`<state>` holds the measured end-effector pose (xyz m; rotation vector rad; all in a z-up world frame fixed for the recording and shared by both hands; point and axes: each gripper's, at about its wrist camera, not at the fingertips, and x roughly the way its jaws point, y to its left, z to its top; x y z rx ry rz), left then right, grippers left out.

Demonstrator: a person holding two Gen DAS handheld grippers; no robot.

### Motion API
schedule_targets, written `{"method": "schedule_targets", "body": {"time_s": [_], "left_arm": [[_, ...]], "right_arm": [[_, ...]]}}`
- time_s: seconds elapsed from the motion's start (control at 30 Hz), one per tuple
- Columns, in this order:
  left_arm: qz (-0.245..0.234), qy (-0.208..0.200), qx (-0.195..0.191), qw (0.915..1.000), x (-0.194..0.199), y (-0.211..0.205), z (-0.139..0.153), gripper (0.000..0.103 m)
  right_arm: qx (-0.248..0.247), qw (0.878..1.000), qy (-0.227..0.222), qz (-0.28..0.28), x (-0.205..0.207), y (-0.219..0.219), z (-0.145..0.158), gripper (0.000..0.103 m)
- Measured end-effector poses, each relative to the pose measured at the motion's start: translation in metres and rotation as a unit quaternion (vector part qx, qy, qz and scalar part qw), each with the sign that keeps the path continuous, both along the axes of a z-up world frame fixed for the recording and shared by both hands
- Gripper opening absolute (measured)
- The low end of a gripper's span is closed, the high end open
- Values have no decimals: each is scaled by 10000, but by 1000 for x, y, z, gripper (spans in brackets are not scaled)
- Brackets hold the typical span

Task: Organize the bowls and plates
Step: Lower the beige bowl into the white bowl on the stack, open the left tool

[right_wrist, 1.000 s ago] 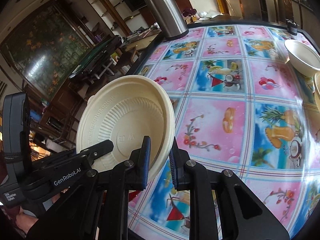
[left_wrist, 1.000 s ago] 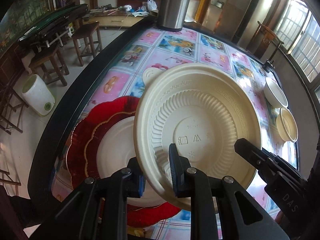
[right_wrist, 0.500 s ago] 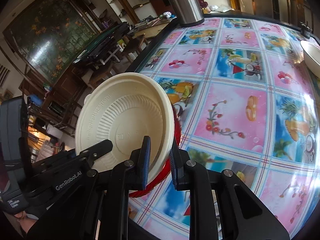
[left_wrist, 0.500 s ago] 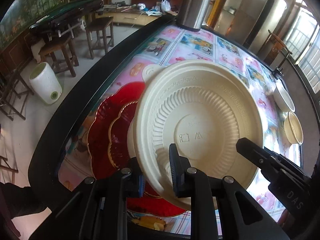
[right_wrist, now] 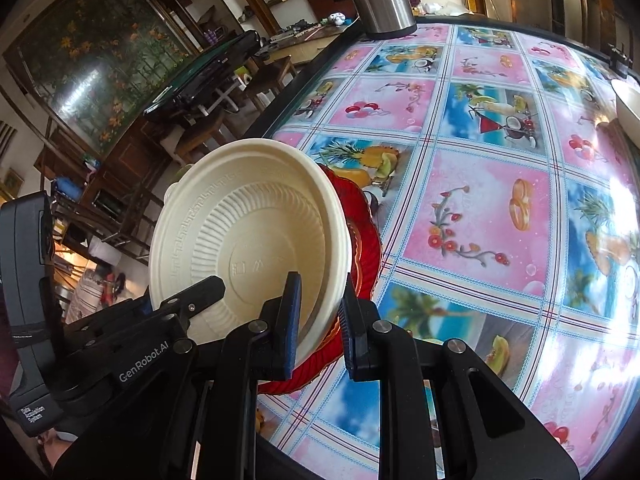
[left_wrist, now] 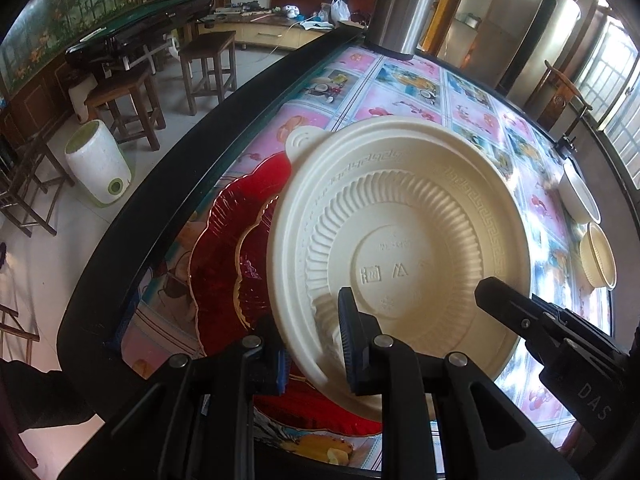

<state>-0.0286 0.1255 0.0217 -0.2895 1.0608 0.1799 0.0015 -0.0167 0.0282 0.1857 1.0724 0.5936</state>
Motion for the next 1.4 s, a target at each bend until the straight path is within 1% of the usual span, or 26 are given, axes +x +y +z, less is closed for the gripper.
{"method": "schedule_targets", "body": {"time_s": [0.4, 0.8, 0.93, 1.03, 1.07, 1.13, 1.17, 1.2, 1.27, 1.4], "left_arm": [[-2, -67, 52, 10000, -1, -1, 4, 20], [72, 49, 101, 9999, 4, 4, -5, 20], [77, -42, 243, 9997, 3, 2, -5, 21], [90, -116, 393, 9991, 2, 1, -1, 23], [105, -153, 469, 9987, 2, 1, 1, 26], [161, -280, 627, 9975, 0, 1, 6, 37], [189, -355, 659, 9970, -1, 1, 9, 47], [197, -437, 653, 9967, -2, 2, 12, 54], [201, -533, 645, 9963, -3, 2, 17, 56], [211, -566, 734, 9955, -2, 2, 21, 56]], "right_arm": [[-11, 10000, -53, 5, -3, 2, 4, 18], [-135, 9999, 80, 32, 2, 11, -8, 18], [-9, 9999, 163, -24, 3, 9, -8, 18], [130, 9997, 219, -30, 3, 8, -6, 19], [155, 9996, 222, -36, 2, 7, -6, 21], [201, 9996, 205, -48, 1, 6, -4, 34], [239, 9995, 195, -54, 1, 5, -3, 36], [258, 9995, 188, -53, 0, 4, -3, 36], [265, 9995, 167, -66, -1, 2, -1, 36], [323, 9992, 193, -117, -1, -6, 2, 36]]}}
